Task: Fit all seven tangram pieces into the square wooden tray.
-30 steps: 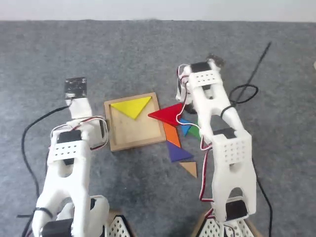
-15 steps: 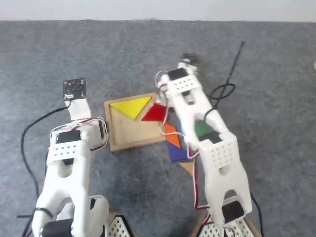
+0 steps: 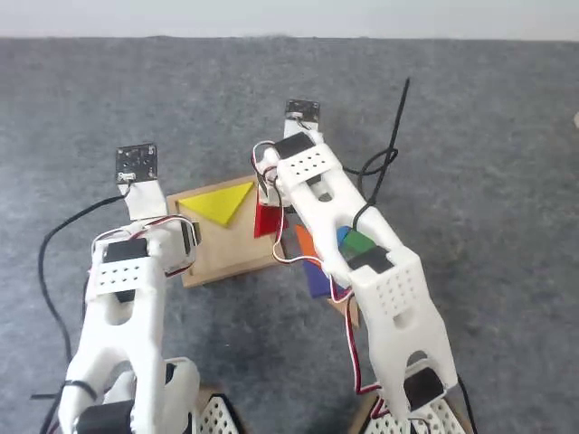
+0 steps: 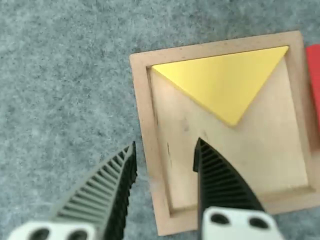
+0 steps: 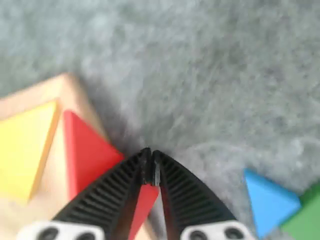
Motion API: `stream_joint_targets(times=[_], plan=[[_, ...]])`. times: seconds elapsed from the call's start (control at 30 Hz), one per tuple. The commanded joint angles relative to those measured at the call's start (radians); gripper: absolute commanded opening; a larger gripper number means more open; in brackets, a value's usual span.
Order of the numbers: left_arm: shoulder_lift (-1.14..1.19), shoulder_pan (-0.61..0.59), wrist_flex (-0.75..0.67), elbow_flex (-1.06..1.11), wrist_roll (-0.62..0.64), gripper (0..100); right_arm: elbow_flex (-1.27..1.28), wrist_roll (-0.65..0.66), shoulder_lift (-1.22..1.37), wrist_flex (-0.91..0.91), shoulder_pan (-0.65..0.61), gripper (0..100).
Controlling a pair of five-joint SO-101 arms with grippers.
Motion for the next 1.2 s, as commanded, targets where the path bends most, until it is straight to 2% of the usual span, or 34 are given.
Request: stream_joint_targets(times=[0.0, 0.13, 0.27, 0.33, 0.4, 0.63, 0.87, 1.17], plan=[[-0.038, 0.005, 0.009, -0.039, -0.012, 18, -0.06, 0.032, -0.127, 0.054, 0.013, 0.6], [-0.038, 0.003, 0.009, -0.039, -0.012, 18, -0.063, 0.061, -0.139, 0.117, 0.05, 0.8], [-0.035, 0.002, 0.009, -0.039, -0.012, 18, -0.121, 0.385, -0.226, 0.229, 0.182, 0.9], [-0.035, 0.0, 0.009, -0.039, -0.012, 18, -0.124, 0.404, -0.255, 0.229, 0.252, 0.9], [-0.035, -0.002, 0.009, -0.041, -0.012, 18, -0.095, 0.404, -0.232, 0.186, 0.271, 0.9], [-0.032, -0.057, -0.006, -0.047, -0.011, 18, -0.017, 0.404, -0.099, 0.041, 0.114, 0.9], [-0.031, -0.127, -0.005, -0.036, -0.04, 18, -0.015, 0.324, -0.088, -0.005, -0.01, 0.9], [-0.031, -0.127, -0.008, -0.021, -0.044, 18, -0.011, 0.29, -0.085, -0.012, -0.13, 0.9]])
